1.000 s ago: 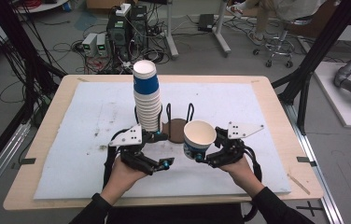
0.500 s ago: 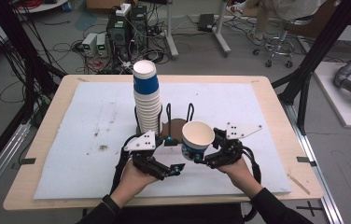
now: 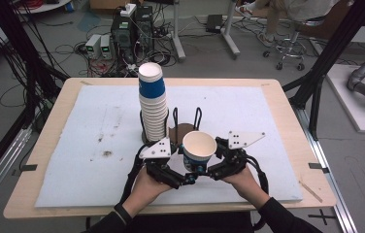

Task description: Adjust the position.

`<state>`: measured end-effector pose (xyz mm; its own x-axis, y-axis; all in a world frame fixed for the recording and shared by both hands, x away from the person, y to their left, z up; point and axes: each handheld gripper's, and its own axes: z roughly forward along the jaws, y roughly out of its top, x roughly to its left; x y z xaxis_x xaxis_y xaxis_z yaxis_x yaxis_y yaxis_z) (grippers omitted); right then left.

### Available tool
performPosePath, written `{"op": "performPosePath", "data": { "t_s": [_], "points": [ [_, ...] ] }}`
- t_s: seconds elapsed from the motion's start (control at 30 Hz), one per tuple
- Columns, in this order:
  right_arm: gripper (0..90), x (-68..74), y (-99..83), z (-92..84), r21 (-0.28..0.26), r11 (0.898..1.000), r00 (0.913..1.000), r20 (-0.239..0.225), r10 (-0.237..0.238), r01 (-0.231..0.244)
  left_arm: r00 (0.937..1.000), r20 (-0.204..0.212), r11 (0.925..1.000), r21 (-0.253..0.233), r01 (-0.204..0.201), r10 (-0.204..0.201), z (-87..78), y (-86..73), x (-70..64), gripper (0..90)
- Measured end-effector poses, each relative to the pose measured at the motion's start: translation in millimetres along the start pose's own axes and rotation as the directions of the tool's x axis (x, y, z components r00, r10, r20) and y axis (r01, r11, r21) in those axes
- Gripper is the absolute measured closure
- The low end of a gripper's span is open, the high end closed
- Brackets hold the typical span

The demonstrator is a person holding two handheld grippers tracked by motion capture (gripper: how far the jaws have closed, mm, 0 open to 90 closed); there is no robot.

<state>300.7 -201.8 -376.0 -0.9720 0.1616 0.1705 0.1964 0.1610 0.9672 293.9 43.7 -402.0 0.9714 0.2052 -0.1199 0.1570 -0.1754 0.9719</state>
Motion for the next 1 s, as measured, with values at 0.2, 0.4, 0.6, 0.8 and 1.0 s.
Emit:
{"op": "performPosePath", "data": {
  "t_s": [0.2, 0.4, 0.6, 0.8, 1.0],
  "points": [
    [25.4, 1.6, -1.6, 4.0, 0.014, 1.0, 0.9999, -0.011, -0.002, 0.002, 0.9999, 0.013, 1.0, -0.001, -0.006, 0.006, 1.1, -0.8, -0.6, 20.3],
    [25.5, 2.2, -2.9, 5.8, 0.022, 1.0, 0.9999, -0.012, -0.001, 0.001, 0.9994, 0.031, 0.9999, 0.001, -0.014, 0.014, 0.8, -0.8, -1.8, 29.3],
    [24.3, 2.8, -3.9, 6.6, 0.023, 1.0, 0.9999, -0.014, -0.001, 0.001, 0.9988, 0.049, 1.0, 0.006, -0.006, 0.005, 1.1, -1.6, -0.9, 30.0],
    [21.5, 3.1, -2.1, 5.3, 0.014, 1.0, 0.9998, -0.019, 0.0, 0.0, 0.9983, 0.057, 0.9998, 0.016, -0.011, 0.01, 1.9, -2.0, -0.9, 30.0],
    [19.4, 2.9, 2.5, 1.0, -0.013, 1.0, 0.9995, -0.031, 0.005, -0.005, 0.9982, 0.058, 0.9994, 0.028, -0.019, 0.017, 3.1, -2.6, -1.2, 30.1]
  ]
}}
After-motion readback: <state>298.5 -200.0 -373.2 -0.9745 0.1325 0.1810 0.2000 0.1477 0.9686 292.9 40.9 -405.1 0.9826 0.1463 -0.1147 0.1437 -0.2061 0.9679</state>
